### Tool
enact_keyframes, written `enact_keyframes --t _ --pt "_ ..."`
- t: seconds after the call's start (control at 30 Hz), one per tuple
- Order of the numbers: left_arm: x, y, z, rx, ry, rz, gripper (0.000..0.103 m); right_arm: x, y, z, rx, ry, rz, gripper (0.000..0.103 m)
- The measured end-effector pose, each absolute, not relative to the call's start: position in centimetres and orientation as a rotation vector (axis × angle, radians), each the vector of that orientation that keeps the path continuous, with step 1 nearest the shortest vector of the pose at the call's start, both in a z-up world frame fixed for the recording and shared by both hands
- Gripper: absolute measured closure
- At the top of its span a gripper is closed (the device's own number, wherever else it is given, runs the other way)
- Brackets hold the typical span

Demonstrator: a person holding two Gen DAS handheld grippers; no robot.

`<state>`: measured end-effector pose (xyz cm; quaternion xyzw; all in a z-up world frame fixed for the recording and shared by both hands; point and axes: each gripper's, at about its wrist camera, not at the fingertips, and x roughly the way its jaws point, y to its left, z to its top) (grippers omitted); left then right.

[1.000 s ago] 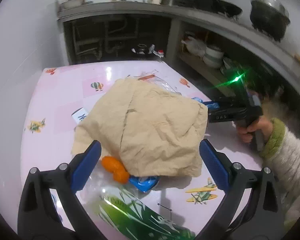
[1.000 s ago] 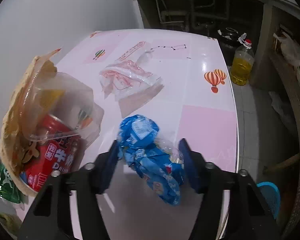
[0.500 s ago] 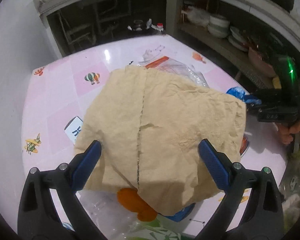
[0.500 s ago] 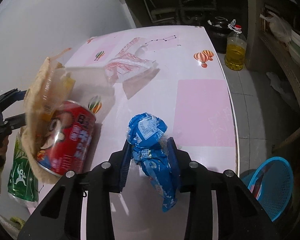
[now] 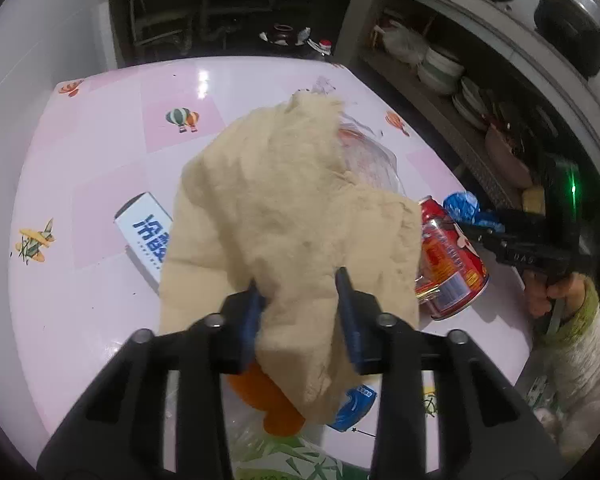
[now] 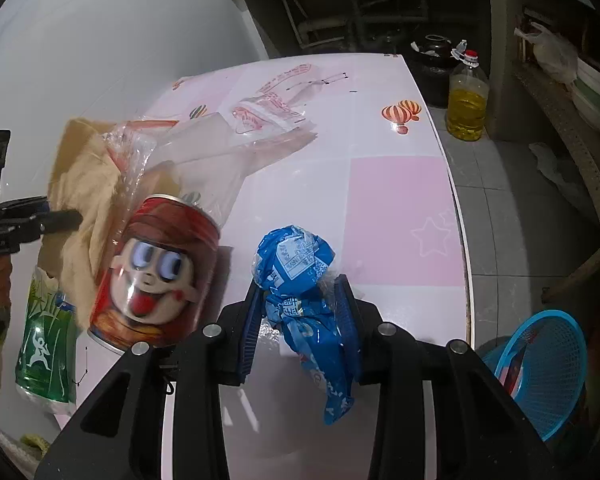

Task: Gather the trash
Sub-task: 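Grasp the tan paper bag with the left tool while the right tool grasps the blue wrapper, then lift the tan paper bag and blue wrapper and carry them toward the blue basket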

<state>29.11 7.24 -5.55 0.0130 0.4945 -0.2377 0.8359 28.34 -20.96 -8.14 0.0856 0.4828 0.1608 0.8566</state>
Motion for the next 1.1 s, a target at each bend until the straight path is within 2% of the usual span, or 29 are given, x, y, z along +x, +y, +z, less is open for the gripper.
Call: enact_keyframes --t 0.17,0.63,0.97,1.1 --pt "28.8 8.2 -4.3 -0.013 1.005 -0.491 0.080 28.1 -21.2 -8.1 0.187 1.011 0.336 0.068" --pt "27.0 9.1 -0.4 0.058 0.907 -0.453 0.081 28.0 -22.0 -7.7 0.202 0.994 0.307 0.068" --pt "26.3 9.0 0.3 0.119 0.873 -0.411 0.080 28.0 -21.9 -7.9 0.201 0.997 0.304 0.068" --pt "26.0 8.6 -0.1 0.179 0.867 -0.377 0.073 28.0 -21.9 -7.9 0.199 0.996 0.308 0.068"
